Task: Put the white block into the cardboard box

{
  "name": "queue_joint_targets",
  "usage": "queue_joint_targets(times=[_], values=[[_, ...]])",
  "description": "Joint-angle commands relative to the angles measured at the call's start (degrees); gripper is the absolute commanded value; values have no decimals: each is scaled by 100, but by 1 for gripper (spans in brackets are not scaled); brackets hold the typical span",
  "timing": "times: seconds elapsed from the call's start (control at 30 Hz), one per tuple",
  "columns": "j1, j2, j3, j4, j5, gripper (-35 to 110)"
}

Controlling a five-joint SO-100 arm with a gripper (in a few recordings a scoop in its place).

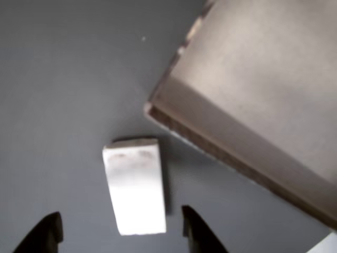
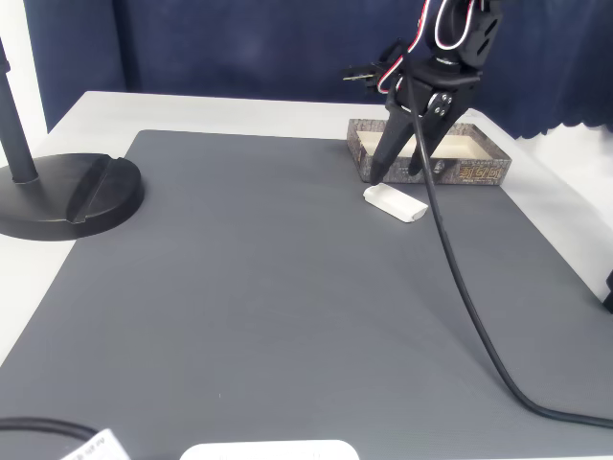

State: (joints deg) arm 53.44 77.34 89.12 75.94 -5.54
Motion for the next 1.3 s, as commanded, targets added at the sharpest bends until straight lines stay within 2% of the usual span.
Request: queue_joint_targets(times=[0.0, 0.4, 1.27], values=[[-26, -35, -70, -79, 44, 33], [-114, -624, -439, -105, 158, 31], [-97, -712, -589, -369, 659, 27]])
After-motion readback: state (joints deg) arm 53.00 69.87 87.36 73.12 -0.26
